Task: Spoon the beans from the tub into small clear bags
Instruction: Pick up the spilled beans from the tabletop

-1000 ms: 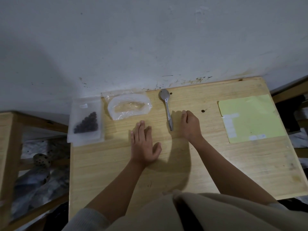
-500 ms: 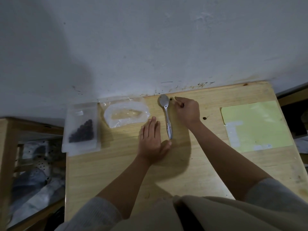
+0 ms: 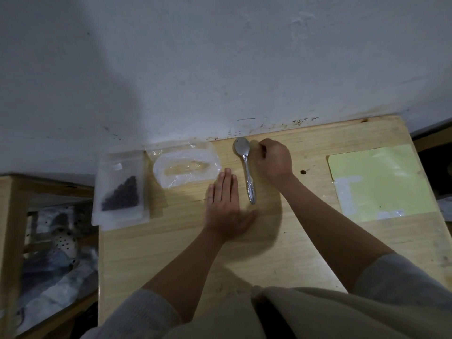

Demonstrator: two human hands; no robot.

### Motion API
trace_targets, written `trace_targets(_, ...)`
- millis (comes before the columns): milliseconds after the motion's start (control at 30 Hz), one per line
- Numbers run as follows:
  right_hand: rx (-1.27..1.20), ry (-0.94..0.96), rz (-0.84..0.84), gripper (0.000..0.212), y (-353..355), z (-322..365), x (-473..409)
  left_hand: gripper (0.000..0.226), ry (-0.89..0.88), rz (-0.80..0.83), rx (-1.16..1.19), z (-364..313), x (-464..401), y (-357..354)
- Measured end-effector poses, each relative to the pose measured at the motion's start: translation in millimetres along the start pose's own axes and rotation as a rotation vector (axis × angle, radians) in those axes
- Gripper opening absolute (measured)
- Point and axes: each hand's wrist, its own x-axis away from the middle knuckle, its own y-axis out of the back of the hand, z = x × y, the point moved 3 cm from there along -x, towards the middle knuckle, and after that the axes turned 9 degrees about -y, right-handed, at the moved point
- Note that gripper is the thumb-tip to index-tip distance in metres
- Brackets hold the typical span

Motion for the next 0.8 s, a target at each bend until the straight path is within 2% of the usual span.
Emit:
trace_targets(100,-0.134,-0.093,-0.097,0.023,10.7,-8.8,20.5,0.098,0.013,0.009,0.025,0.7,-0.5,-1.1)
trace_targets(200,-0.241,-0.215,-0.134,0.027,19.3,-21.2,42.0,0.101,0.016,0.012,0.029,1.5,-0.4,-1.0)
trace_targets(333,-0.269,-0.284,-0.122,0.034,25.6,-39.2,66.3,0.1,0.006,0.013,0.014,1.5,1.0,-0.7)
trace_targets(500,-0.325,-0.386,-0.124,0.023,36.3,-64.6,84.2,0.099,0.011,0.036,-0.024,0.6,1.1,0.9)
trace_targets(667,-0.406,-0.421,-0.161,0.024,53.1,-73.0,88.1,0.099,0.009,0.042,-0.028,0.9,0.9,0.6)
trace_targets(800,-0.529,-0.488,-0.184,0.048,57.2,-77.1,80.3,0.098,0.011,0.029,-0.01,-0.1,1.1,2.2)
